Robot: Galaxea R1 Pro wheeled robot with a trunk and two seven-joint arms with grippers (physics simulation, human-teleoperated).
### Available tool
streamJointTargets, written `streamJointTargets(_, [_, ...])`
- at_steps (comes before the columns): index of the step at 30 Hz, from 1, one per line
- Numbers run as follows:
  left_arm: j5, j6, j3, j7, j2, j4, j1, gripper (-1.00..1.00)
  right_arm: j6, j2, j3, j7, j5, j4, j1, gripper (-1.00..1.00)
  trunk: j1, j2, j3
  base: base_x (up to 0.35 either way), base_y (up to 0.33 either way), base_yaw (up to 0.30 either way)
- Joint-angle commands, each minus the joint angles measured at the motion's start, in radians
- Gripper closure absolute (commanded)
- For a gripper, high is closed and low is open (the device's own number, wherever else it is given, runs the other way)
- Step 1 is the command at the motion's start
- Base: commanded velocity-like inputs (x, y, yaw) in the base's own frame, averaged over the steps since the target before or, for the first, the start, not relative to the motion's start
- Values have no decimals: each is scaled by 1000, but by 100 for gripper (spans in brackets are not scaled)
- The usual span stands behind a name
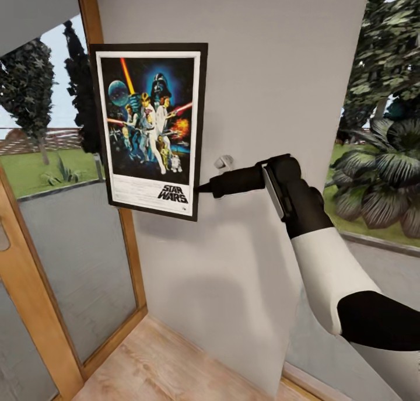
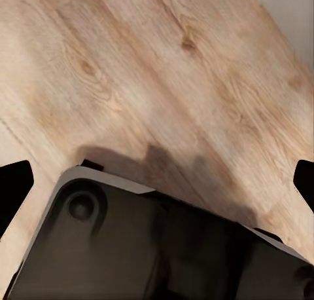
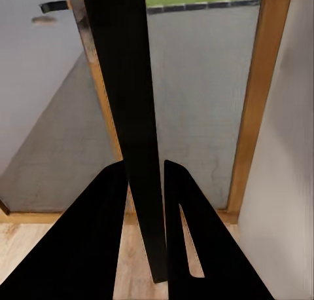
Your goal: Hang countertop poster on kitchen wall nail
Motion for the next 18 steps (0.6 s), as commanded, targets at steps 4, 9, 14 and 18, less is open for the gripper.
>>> streamJointTargets(4, [9, -85, 2, -8, -1, 17, 1, -100, 2, 11, -49, 10, 10, -5, -18, 100, 1, 0, 0, 342, 83, 0])
streamJointTargets(9, [9, -100, 3, -8, -1, 18, 0, -100, 0, 10, -74, 8, 11, 5, -21, 100, 1, 0, 0, 342, 80, 0])
streamJointTargets(14, [8, -104, 4, -7, -1, 15, 0, -100, 5, 2, -81, 12, 15, -83, -20, 100, 1, 0, 0, 342, 79, 0])
streamJointTargets(18, [7, -104, 5, -5, -1, 16, 0, -100, 6, 0, -77, 14, 18, -86, -12, 100, 1, 0, 0, 168, 38, 0])
